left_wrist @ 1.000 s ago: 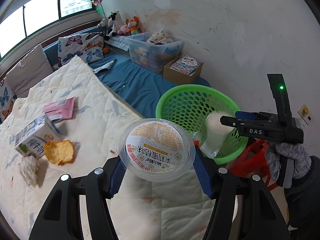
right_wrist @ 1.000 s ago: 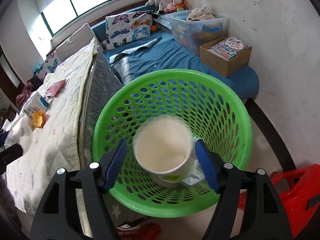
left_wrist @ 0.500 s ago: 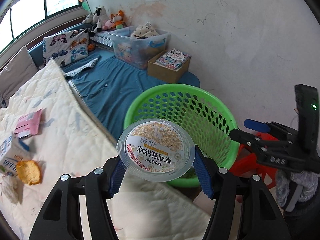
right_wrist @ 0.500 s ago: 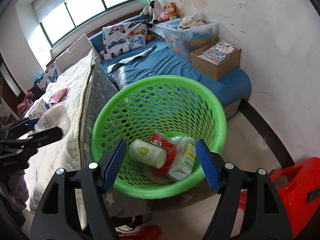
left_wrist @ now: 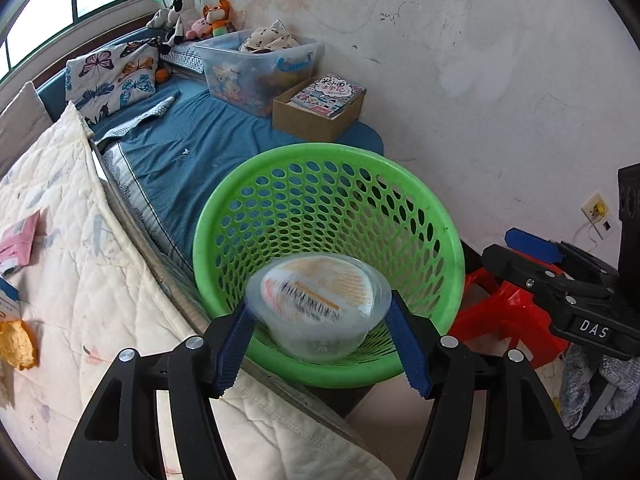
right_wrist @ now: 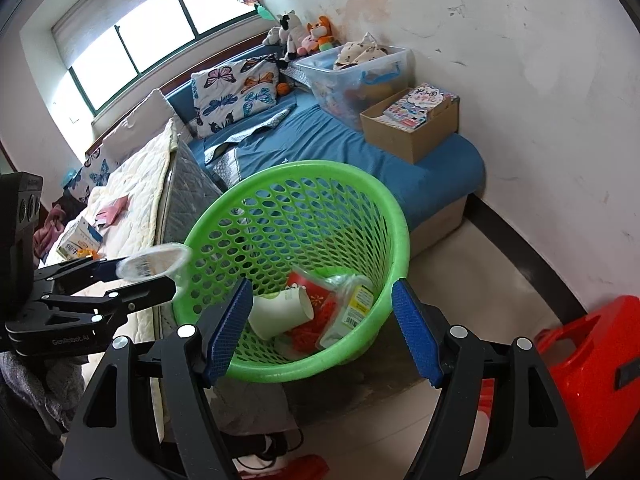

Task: Collect trash
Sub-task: 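Lower the orange-label tub into the basket and open the left gripper, then move both grippers back over the table items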

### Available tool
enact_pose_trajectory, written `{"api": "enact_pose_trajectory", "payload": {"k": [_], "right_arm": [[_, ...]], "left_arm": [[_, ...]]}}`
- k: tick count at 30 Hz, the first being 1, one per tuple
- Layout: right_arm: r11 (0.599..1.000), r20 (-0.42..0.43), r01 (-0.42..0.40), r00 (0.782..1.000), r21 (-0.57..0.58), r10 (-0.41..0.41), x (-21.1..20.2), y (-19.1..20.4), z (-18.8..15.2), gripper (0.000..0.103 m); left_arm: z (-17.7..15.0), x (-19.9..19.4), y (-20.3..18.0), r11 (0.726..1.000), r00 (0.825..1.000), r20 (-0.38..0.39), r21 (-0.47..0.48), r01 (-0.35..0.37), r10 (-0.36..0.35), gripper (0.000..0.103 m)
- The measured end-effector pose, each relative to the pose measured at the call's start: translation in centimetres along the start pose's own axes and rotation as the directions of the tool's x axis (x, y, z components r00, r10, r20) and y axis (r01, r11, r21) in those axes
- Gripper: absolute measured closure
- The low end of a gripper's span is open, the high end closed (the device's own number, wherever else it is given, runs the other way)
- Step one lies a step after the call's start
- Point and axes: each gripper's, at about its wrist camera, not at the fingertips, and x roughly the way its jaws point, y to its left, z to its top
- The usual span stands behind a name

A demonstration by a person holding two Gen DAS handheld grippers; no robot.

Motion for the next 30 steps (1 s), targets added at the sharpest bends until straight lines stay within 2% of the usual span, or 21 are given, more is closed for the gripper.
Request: {"api": "enact_pose_trajectory", "payload": {"k": [2,3,9,18,25,30], "right_arm": [[1.0,-0.001,-0.003,1.0,0.001,0.003,0.0,0.1,0.0,0.031],[1.0,-0.002,-0.004,1.0,-0.001,0.004,0.0,0.2,0.0,0.031],[0.999,-0.002,-0.024,1.0,-0.026,0.024,-0.1,1.6,0.0,0.031],[0.994,-0.005,-0.064,0.998,-0.087,0.064,-0.2,5.3,-0.1,0.031],[0.985,-0.019,-0.1,0.995,-0.143,0.099,0.3,8.7,0.0,0.031],[0.973,-0.037,-0.136,0.991,-0.186,0.132,1.0,11.5,0.0,0.031]], "left_arm": [[-0.1,-0.3,0.2,1.0,1.0,0.01,-0.01,0.013,-0.013,0.031],[-0.2,-0.5,0.4,1.0,1.0,0.016,-0.017,0.019,-0.019,0.03],[-0.9,-2.5,1.6,0.999,0.999,0.049,-0.04,0.025,-0.023,0.03],[-4.0,-6.6,5.2,0.995,0.995,0.099,-0.1,-0.014,0.024,0.03],[-7.1,-9.9,9.4,0.981,0.984,0.129,-0.164,-0.1,0.122,0.03],[-9.2,-12.2,13.3,0.952,0.965,0.14,-0.247,-0.184,0.223,0.03]]}}
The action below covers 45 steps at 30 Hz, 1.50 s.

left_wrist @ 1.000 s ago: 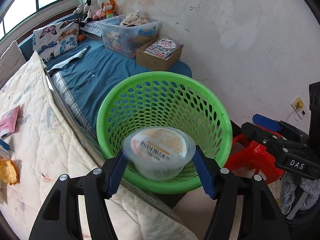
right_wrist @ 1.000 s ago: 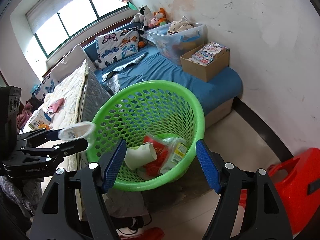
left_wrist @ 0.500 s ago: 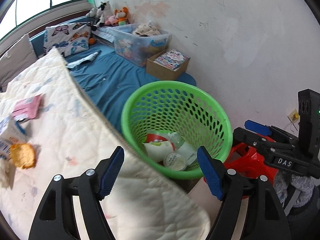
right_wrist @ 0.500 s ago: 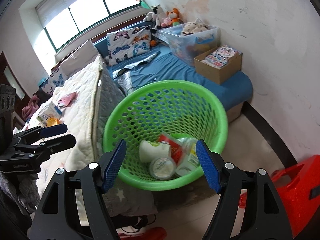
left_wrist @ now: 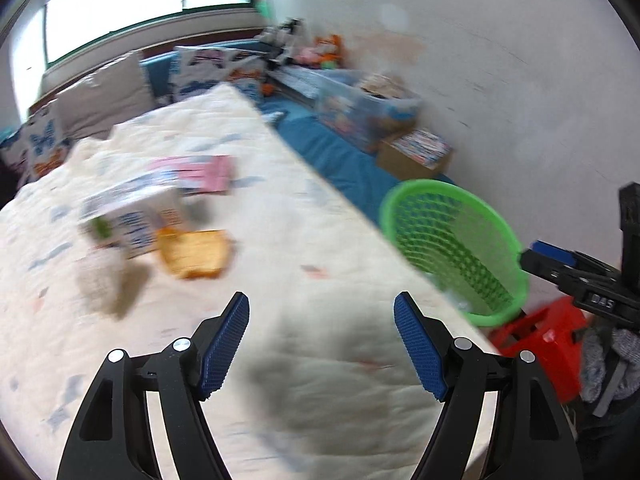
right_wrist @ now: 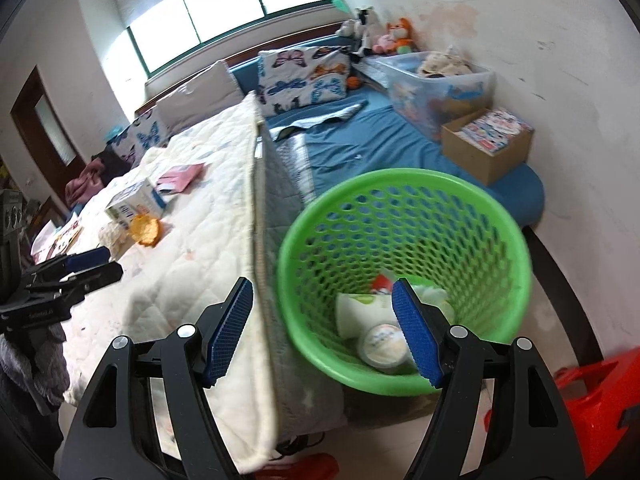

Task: Collect trash
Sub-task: 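Move both grippers back over the table items, then grasp the crumpled white plastic bag with the left gripper while the right grasps the orange peel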

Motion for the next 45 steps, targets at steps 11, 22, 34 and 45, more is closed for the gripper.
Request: {"api": "enact_pose_trajectory", "payload": {"k": [11,22,34,45], "right_arm": [[0.991,-0.043,-0.084,0.996,-0.106,0.079,2.9,6.7,1.1,0.031],[0.973,-0.096,-0.145,0.987,-0.181,0.13,6.1,12.1,1.8,0.03],[0.958,-0.15,-0.179,0.978,-0.224,0.148,9.4,15.5,2.1,0.03],[0.946,-0.177,-0.193,0.973,-0.26,0.149,12.5,18.7,2.9,0.03]], "left_arm": [[-0.8,-1.6,11.7,0.954,0.972,0.017,-0.196,-0.225,0.233,0.029],[-0.4,1.5,16.2,0.945,0.973,-0.033,-0.236,-0.228,0.226,0.024],[0.0,4.0,17.1,0.958,0.983,-0.049,-0.224,-0.182,0.175,0.027],[-0.3,3.4,17.9,0.966,0.992,-0.014,-0.226,-0.127,0.127,0.057]]}}
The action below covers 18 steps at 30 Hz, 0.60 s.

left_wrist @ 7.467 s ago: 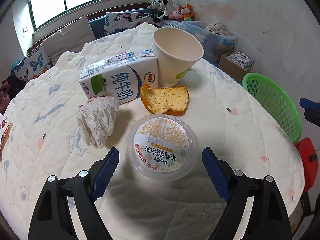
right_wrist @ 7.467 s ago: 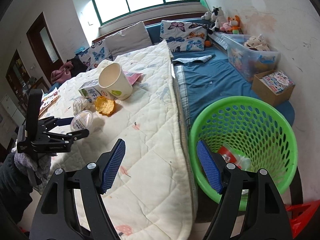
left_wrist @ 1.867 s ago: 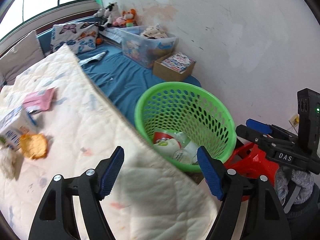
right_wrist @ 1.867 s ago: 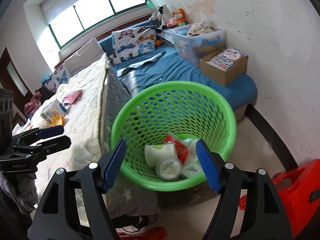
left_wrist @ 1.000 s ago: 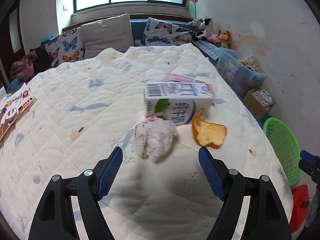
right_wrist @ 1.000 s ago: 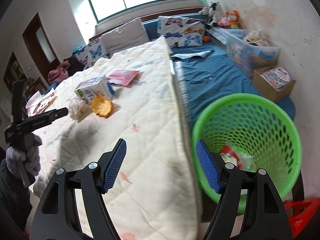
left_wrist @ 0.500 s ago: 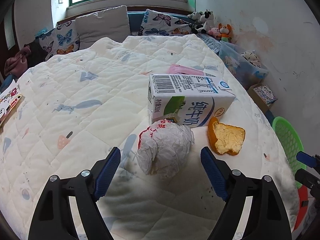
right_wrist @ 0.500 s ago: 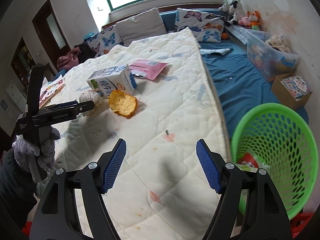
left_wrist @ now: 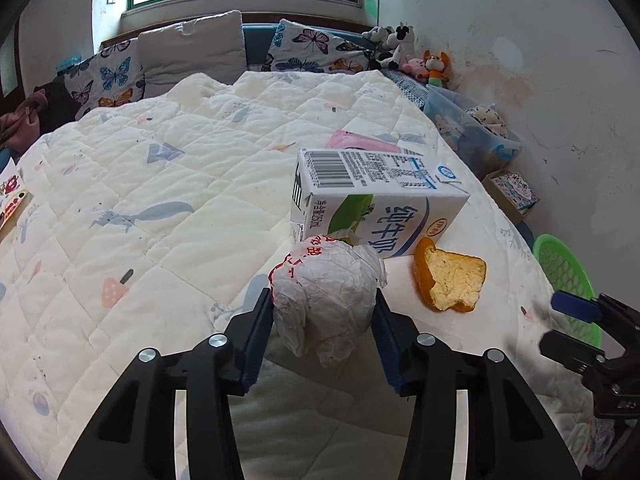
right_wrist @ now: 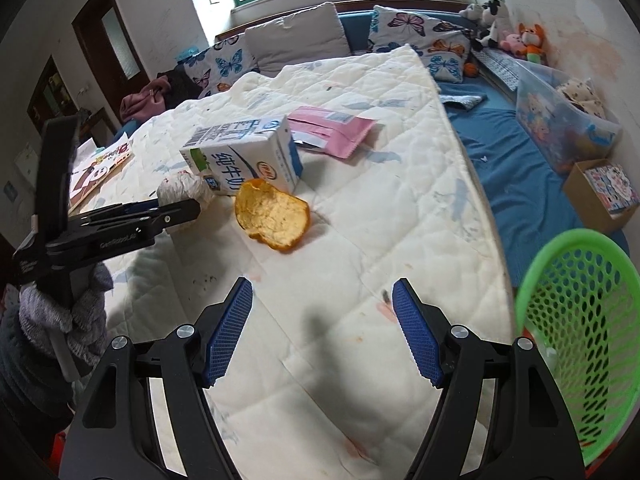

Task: Collect trash
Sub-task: 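Grasp the crumpled white plastic bag with the left gripper while the right grasps the orange peel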

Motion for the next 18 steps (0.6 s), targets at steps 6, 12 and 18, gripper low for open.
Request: {"api": "enact_pose_trajectory", "payload": {"k": [6,12,18], "right_arm": [[1.0,-0.014,-0.015,1.0,-0.027,0.015,2.2,2.0,1.1,0.03],[0.999,-0.026,-0.01,1.0,-0.044,0.008,4.6,3.7,2.5,0.032],[0.996,-0.041,0.038,0.998,-0.083,-0.042,6.4,4.8,3.0,0.033]], "left_arm": [[-0.2,-2.2,0.2,1.0,0.999,0.036,0.009,0.005,-0.006,0.059],[-0.6,-4.2,1.4,1.0,0.999,0.053,-0.01,-0.001,0.002,0.059],[-0.8,-5.5,2.4,1.0,0.998,0.068,-0.017,0.002,-0.001,0.059]]}}
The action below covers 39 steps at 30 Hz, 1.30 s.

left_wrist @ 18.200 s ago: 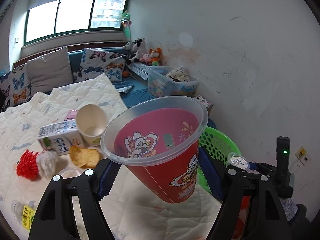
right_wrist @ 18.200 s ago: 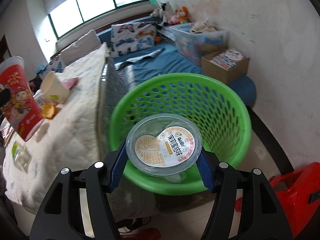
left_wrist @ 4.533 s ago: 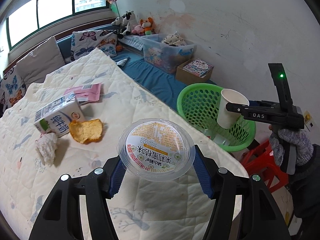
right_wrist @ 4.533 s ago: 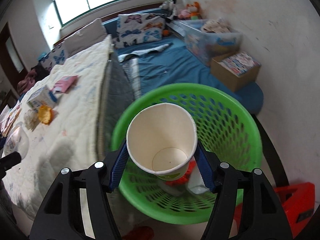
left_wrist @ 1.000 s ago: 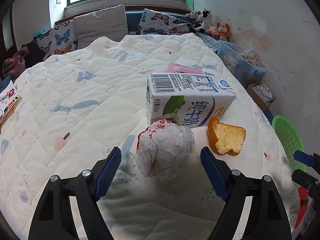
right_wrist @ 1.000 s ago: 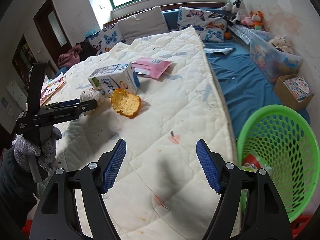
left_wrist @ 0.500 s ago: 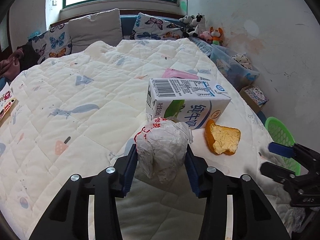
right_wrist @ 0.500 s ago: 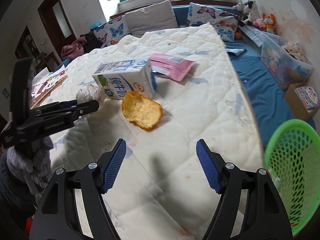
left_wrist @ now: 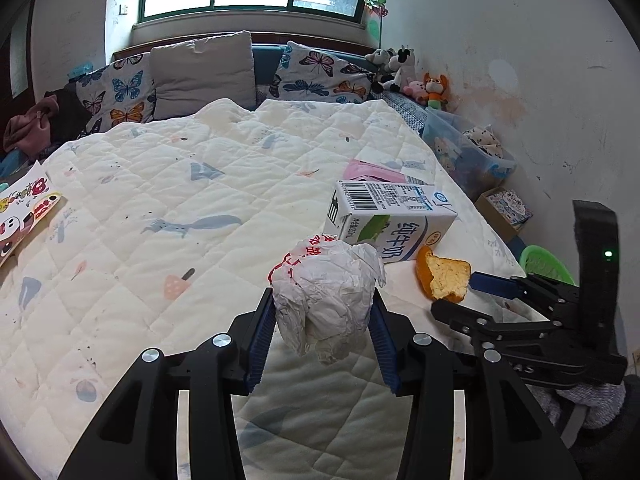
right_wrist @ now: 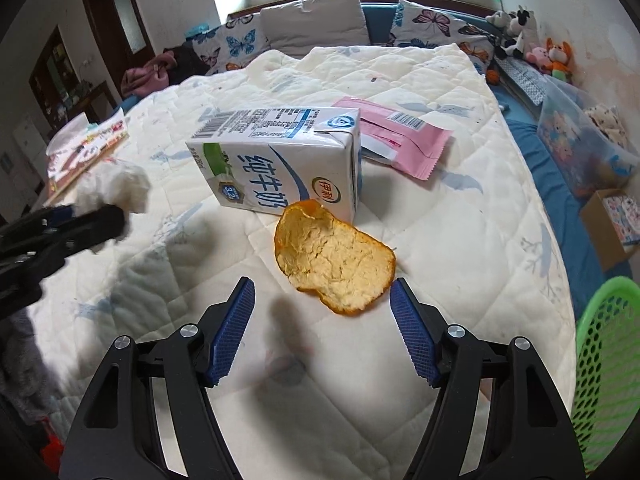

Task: Collect trash
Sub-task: 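Grasp the crumpled white plastic bag with the left gripper while the right grasps the orange peel, then carry the orange peel and plastic bag toward the basket with both grippers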

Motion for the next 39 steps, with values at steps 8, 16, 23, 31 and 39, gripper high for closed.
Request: {"api": "enact_pose_trajectory", "payload": {"k": [8,16,23,31,39], "right_arm": [[0.999,-0.018,0.032,0.999,0.013,-0.031,1.5,-0.3,0.3,0.033],[0.999,-0.021,0.038,0.999,0.009,-0.038,1.8,-0.2,0.4,0.033],[0.997,-0.01,0.073,0.997,-0.017,-0.073,2.0,0.3,0.3,0.043],[0.999,0.012,0.047,0.999,-0.012,-0.046,0.4,-0.1,-0.3,0.06],[1.0,0.043,0.028,0.999,-0.003,-0.028,-2.8,-0.9,-2.2,0.061]], "left_arm": [[-0.3,-0.3,0.2,1.0,1.0,0.004,-0.001,0.011,-0.011,0.059],[-0.3,0.0,0.3,1.0,1.0,-0.006,-0.007,0.011,-0.011,0.059],[-0.4,0.2,0.1,1.0,1.0,-0.01,-0.006,0.012,-0.013,0.059],[-0.7,0.0,-0.5,1.0,1.0,-0.012,0.001,0.016,-0.015,0.059],[-0.9,-0.8,-2.8,0.999,0.999,-0.007,0.041,0.034,-0.034,0.059]]}}
